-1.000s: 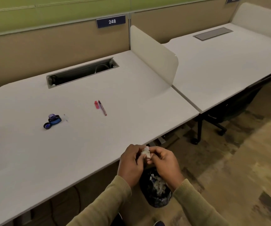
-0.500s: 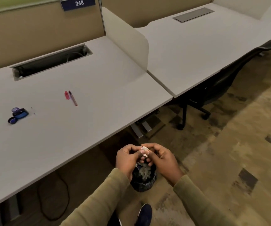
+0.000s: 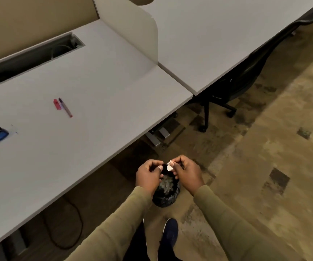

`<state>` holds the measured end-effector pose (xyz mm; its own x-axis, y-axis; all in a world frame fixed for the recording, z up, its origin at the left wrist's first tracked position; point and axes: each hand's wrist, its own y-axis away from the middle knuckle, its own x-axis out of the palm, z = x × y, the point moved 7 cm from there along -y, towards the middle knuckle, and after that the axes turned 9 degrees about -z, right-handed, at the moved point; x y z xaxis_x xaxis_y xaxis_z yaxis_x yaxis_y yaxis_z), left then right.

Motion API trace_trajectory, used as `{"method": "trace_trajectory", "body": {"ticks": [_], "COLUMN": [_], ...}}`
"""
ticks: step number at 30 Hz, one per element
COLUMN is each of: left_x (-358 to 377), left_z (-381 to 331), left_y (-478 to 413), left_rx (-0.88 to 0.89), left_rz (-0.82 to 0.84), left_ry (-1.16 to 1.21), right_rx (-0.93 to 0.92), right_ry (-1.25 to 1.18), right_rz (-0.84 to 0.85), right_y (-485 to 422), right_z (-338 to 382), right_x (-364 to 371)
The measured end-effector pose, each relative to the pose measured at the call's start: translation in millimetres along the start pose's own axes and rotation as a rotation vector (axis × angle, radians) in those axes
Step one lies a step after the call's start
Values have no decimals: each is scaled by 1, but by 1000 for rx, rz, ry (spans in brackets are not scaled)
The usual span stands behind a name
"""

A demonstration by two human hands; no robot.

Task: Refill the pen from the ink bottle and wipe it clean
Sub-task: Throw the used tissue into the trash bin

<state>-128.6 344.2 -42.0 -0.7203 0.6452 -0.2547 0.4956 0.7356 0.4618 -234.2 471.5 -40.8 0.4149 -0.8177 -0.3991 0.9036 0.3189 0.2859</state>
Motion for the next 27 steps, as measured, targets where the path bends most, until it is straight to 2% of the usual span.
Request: {"method": "trace_trajectory", "body": {"ticks": [4,11,17,27], "left_x": [-5,-12,3,53], "left_z": [29,74,120,246], "left_y": [-31,-75,-108,-173], "left_rx": [-39,-39,-31,-163], "left_rz": [18,101,158,253], "left_ry": [-189,-448,-553,-655], "right_rx": [101,234,326,377], "right_ry": [133,342,408,413], "right_rz": [-82,-33,-75,-106], "right_y": [-20,-36,-53,-95], "right_z": [-42,-108,-167,-280], "right_x": [10,35,55,101]}}
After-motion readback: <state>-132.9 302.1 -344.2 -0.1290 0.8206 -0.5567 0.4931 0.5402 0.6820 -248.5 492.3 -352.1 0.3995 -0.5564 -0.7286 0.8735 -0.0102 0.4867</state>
